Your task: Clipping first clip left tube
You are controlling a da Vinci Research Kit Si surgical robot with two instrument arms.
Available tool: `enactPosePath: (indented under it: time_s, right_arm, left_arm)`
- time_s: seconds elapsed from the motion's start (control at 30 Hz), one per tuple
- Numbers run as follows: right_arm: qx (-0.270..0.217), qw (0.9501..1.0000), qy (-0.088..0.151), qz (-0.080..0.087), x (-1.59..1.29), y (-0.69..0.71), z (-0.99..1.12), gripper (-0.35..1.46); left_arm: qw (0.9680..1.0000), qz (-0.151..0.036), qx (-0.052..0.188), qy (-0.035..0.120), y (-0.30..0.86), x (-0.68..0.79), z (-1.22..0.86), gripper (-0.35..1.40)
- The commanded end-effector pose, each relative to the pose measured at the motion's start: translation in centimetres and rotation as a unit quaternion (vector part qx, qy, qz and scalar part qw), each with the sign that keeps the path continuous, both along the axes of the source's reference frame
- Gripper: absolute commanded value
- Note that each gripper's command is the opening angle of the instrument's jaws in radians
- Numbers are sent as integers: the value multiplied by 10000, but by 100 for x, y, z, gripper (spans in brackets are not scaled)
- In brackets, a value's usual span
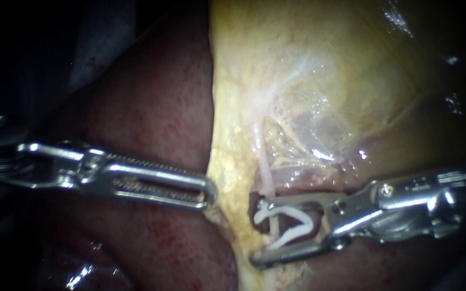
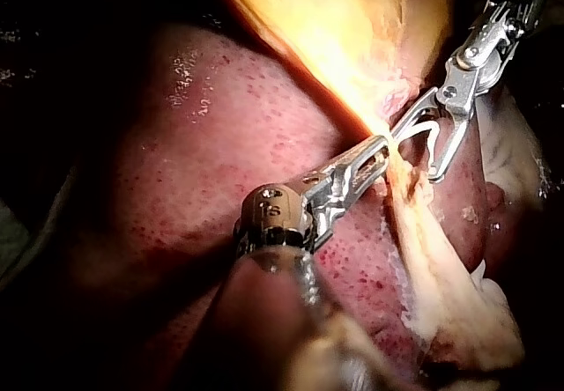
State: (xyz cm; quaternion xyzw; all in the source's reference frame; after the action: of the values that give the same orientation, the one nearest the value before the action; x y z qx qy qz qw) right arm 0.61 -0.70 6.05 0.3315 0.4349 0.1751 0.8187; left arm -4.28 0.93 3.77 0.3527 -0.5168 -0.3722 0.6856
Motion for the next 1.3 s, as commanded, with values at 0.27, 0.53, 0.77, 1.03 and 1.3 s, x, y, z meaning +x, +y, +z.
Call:
enactPosePath:
  time_s: [0.27,0.53,0.77,1.03,1.3]
  right_arm:
    - [20,10000,-1,-38,20,-1,7,58]
    - [17,10000,-6,-36,31,-5,4,58]
    - [26,10000,-2,-62,39,-10,2,55]
    - [81,9998,17,-164,42,-16,5,51]
    - [192,9997,-15,-171,42,-20,5,42]
  left_arm:
    - [10000,-1,0,2,0,0,0,-35]
    - [10000,0,0,1,1,-1,1,-35]
    - [10000,1,0,0,1,-1,2,-35]
    - [10000,1,0,1,2,-1,2,-35]
    - [10000,0,0,1,2,-1,2,-35]
